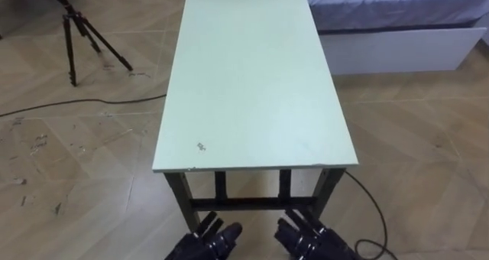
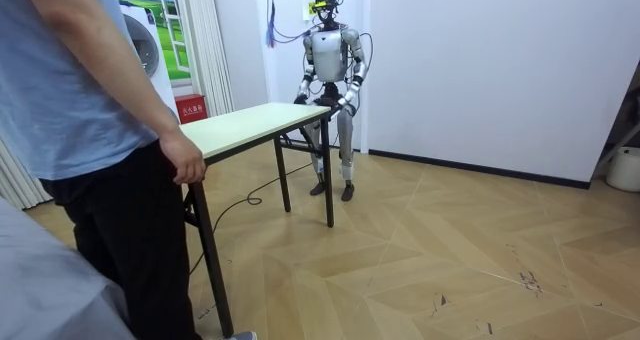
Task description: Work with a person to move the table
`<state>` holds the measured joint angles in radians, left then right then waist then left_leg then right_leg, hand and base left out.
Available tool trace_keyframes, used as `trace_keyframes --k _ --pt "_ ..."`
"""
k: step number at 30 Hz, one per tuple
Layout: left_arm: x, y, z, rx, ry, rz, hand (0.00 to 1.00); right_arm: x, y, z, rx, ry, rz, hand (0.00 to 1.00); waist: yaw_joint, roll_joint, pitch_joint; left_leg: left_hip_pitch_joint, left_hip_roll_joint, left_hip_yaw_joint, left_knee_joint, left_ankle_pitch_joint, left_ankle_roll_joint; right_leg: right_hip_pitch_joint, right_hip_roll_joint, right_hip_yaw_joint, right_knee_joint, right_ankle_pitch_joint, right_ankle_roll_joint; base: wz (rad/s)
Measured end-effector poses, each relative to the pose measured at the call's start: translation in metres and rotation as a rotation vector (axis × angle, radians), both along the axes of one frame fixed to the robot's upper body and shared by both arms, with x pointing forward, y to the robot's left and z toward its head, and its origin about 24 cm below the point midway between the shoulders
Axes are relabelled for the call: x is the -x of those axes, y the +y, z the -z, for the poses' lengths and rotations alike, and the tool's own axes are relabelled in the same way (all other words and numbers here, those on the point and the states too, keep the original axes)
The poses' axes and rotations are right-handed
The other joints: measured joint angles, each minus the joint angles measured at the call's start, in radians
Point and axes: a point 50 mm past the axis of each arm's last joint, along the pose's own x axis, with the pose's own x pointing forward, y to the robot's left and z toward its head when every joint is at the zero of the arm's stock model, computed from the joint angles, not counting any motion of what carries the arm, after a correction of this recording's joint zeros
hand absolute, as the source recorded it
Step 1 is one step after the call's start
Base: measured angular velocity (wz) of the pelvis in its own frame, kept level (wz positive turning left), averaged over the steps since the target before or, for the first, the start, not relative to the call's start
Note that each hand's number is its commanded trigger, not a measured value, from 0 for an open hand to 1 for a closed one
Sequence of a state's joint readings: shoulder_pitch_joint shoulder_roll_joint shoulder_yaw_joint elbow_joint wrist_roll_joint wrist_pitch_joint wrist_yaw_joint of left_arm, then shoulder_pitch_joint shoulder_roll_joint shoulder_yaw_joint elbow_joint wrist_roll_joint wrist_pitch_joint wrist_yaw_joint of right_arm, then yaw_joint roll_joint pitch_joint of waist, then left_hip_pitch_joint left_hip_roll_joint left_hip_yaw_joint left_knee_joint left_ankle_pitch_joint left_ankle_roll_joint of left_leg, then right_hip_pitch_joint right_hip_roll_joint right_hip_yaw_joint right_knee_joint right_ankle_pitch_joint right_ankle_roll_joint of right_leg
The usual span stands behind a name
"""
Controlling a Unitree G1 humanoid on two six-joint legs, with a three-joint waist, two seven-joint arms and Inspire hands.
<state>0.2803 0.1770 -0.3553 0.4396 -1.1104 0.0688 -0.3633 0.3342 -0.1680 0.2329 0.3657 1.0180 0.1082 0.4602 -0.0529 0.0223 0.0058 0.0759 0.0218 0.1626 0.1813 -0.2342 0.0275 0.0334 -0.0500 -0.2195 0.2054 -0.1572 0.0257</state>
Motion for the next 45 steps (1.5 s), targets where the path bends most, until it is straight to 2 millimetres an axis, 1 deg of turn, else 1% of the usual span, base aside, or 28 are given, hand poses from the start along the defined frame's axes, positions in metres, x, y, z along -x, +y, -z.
trace_keyframes --k 3,6,11,13,15,19,22,24,30,36,40,41,45 --pt "-0.005 -0.013 -0.008 0.057 -0.024 0.029 0.00 -0.005 0.012 -0.003 -0.056 -0.007 -0.019 0.00 -0.003 -0.001 0.0005 -0.002 0.000 0.000 0.004 0.000 0.000 -0.002 0.000 -0.002 0.000 0.000 0.000 0.00" --pt "-0.011 -0.021 -0.017 0.107 -0.053 0.033 0.00 -0.011 0.014 -0.004 -0.052 -0.016 -0.036 0.00 -0.006 -0.003 0.0022 -0.004 -0.002 0.000 0.007 0.000 0.000 -0.001 0.000 -0.006 0.000 0.000 0.000 0.01" --pt "-0.018 -0.017 -0.023 0.143 -0.069 0.011 0.00 -0.026 0.010 -0.010 -0.026 -0.053 -0.050 0.00 -0.024 -0.003 0.0029 -0.002 -0.003 0.001 0.010 0.000 0.000 0.001 0.000 -0.005 0.000 0.000 0.000 0.00" --pt "-0.029 -0.016 -0.027 0.128 -0.083 0.022 0.00 -0.037 0.011 -0.015 -0.029 -0.077 -0.048 0.00 -0.025 -0.005 0.0069 -0.002 -0.003 0.002 0.016 0.000 0.000 0.001 0.000 -0.004 0.000 0.000 0.000 0.00" --pt "-0.037 -0.016 -0.030 0.122 -0.093 0.028 0.00 -0.043 0.010 -0.017 -0.027 -0.085 -0.048 0.00 -0.025 -0.004 0.0073 -0.002 -0.003 0.001 0.016 0.000 0.000 0.005 0.000 -0.004 0.000 0.000 0.000 0.00" --pt "-0.044 -0.018 -0.032 0.115 -0.082 0.030 0.00 -0.047 0.009 -0.018 -0.012 -0.069 -0.040 0.00 -0.025 -0.003 0.0078 0.007 -0.002 -0.003 0.016 0.000 0.000 0.016 0.000 -0.006 -0.001 0.000 0.000 0.02" --pt "-0.052 -0.014 -0.032 0.142 -0.042 -0.024 0.00 -0.056 0.010 -0.021 -0.017 -0.061 -0.026 0.00 -0.022 0.000 0.0099 0.008 -0.002 -0.002 0.019 0.000 0.000 0.017 0.000 -0.003 0.000 0.001 -0.002 0.00" --pt "-0.060 -0.007 -0.033 0.130 -0.047 -0.055 0.00 -0.064 0.010 -0.025 -0.022 -0.079 -0.022 0.00 -0.021 -0.001 0.0105 0.007 -0.001 -0.001 0.022 0.000 0.000 0.017 0.000 -0.004 0.002 0.002 -0.003 0.00" --pt "-0.080 0.010 -0.039 0.112 -0.046 -0.152 0.00 -0.071 0.009 -0.028 -0.005 -0.059 -0.019 0.00 -0.010 0.000 0.0108 0.006 -0.002 -0.001 0.022 0.000 0.000 0.017 0.000 -0.004 0.002 0.002 -0.004 0.00" --pt "-0.087 0.025 -0.041 0.091 -0.031 -0.233 0.00 -0.074 0.005 -0.029 0.012 -0.048 -0.010 0.00 0.006 0.000 0.0108 0.007 -0.002 0.004 0.022 0.000 0.000 0.014 -0.001 -0.001 0.003 0.002 -0.004 0.00" --pt "-0.088 0.025 -0.041 0.086 -0.022 -0.240 0.00 -0.078 0.006 -0.030 0.019 -0.043 -0.015 0.00 0.006 0.000 0.0111 0.006 0.000 0.012 0.023 0.001 0.000 0.000 -0.001 0.008 0.014 0.002 -0.004 -0.06" --pt "-0.088 0.025 -0.041 0.089 -0.017 -0.245 0.00 -0.078 0.006 -0.030 0.019 -0.042 -0.015 0.00 0.007 0.001 0.0112 0.006 0.001 0.017 0.022 0.001 0.000 0.001 0.000 0.018 0.015 0.002 -0.004 -0.10" --pt "-0.091 0.024 -0.042 0.136 0.007 -0.286 0.00 -0.079 0.007 -0.031 -0.055 -0.012 0.043 0.00 0.007 0.001 0.0114 0.006 0.001 0.016 0.023 0.001 0.000 0.000 -0.001 0.016 0.015 0.002 -0.004 -0.02"
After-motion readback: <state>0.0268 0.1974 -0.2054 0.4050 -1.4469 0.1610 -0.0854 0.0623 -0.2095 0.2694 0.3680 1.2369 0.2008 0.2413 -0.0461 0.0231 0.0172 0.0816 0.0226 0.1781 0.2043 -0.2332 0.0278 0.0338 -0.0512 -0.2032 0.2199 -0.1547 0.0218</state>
